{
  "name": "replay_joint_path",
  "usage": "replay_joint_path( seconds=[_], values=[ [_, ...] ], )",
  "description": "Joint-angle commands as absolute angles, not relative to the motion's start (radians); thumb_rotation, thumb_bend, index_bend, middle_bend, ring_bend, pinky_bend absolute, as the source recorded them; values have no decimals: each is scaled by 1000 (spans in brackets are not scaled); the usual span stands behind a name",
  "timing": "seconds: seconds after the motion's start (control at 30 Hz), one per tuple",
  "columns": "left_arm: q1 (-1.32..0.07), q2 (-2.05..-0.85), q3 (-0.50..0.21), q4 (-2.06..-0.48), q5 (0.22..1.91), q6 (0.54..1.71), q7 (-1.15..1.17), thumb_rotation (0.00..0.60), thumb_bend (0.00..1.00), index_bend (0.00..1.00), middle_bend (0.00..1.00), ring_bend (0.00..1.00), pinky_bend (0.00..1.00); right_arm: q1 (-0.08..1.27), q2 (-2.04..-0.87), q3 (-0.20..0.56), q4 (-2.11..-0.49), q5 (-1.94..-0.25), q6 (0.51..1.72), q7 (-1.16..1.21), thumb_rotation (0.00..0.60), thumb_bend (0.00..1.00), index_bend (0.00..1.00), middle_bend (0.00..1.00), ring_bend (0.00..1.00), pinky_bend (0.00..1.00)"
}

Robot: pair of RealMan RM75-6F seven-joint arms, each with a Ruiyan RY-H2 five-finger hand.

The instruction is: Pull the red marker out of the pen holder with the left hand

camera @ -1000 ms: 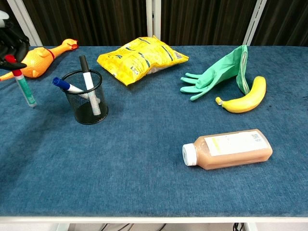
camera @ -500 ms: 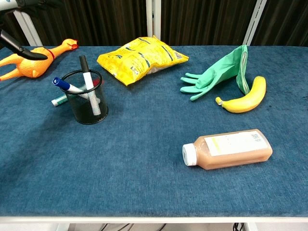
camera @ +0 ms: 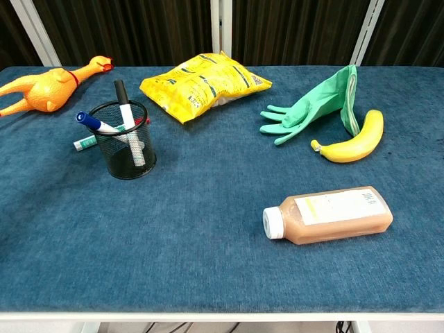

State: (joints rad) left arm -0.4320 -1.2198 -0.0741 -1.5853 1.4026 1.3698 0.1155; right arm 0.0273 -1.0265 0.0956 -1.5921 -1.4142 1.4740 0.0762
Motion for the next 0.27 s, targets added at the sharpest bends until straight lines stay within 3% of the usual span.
replay_joint_path(
  seconds=[0.03, 0.27],
  values=[
    [-338, -1223, -20, -1563, 1398, 1438, 150, 600, 173, 0, 0, 0, 32, 24, -1037, 89, -1590, -1432, 1487, 62, 600, 183, 0, 0, 0, 0],
    [-261, -1208, 17, -1527, 1393, 1469, 173, 600, 173, 0, 0, 0, 5, 36, -1076, 82, -1575, -1450, 1481, 22, 600, 178, 0, 0, 0, 0]
  ],
)
